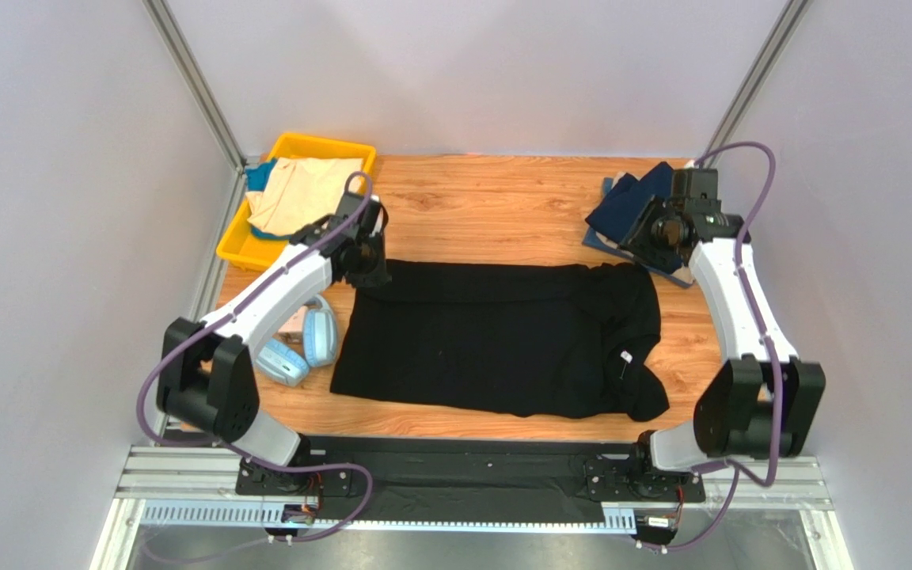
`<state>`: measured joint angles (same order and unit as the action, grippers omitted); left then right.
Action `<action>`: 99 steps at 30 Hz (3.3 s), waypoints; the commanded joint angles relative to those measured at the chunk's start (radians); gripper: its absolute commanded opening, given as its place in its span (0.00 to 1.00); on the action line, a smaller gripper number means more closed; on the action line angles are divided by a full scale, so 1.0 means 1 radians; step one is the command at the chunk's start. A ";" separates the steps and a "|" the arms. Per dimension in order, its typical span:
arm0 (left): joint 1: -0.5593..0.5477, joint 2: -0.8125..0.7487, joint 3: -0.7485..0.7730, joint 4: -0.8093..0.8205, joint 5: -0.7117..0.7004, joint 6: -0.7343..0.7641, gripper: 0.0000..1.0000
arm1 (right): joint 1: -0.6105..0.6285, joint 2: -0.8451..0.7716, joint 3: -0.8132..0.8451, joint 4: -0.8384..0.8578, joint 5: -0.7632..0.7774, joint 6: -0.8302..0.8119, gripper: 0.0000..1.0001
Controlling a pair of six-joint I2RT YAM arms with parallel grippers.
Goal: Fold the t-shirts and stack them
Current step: Fold the flattened tshirt in 1/3 of the way, then grap the side of the flattened tshirt closest away from the robot with both arms
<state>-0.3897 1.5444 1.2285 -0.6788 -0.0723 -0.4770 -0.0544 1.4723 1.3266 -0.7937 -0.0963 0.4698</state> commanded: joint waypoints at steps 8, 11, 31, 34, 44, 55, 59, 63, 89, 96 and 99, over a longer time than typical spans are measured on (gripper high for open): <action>-0.166 -0.136 -0.311 0.108 0.023 -0.113 0.27 | 0.031 -0.366 -0.476 0.028 -0.088 0.030 0.50; -0.189 -0.161 -0.359 0.130 0.020 -0.126 0.27 | 0.034 -0.470 -0.553 0.002 -0.120 0.033 0.53; -0.264 0.029 -0.371 0.200 0.045 -0.172 0.11 | 0.275 -0.199 -0.639 0.117 -0.072 0.201 0.49; -0.265 0.075 -0.360 0.212 0.066 -0.176 0.00 | 0.283 -0.098 -0.609 0.134 -0.082 0.191 0.41; -0.226 0.135 -0.314 0.191 0.074 -0.160 0.00 | 0.297 0.150 -0.459 0.168 -0.048 0.150 0.14; -0.058 0.152 -0.227 0.114 0.074 -0.080 0.00 | 0.295 0.424 -0.209 0.146 -0.029 0.116 0.10; -0.037 0.210 -0.137 0.071 0.057 -0.043 0.03 | 0.295 0.448 -0.130 0.114 -0.048 0.089 0.25; -0.035 0.206 -0.127 0.093 0.098 -0.041 0.23 | 0.295 0.347 -0.133 0.099 -0.008 0.064 0.46; -0.037 -0.193 -0.379 0.160 0.152 -0.089 0.31 | 0.303 -0.365 -0.747 0.218 -0.123 0.357 0.61; -0.037 -0.234 -0.423 0.157 0.157 -0.095 0.30 | 0.304 -0.277 -0.757 0.238 -0.103 0.337 0.64; -0.037 -0.242 -0.435 0.154 0.161 -0.095 0.29 | 0.303 -0.311 -0.767 0.246 -0.092 0.346 0.64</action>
<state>-0.4282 1.3354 0.8028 -0.5274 0.0742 -0.5598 0.2462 1.1885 0.5697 -0.5995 -0.2108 0.7872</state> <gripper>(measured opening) 0.295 0.640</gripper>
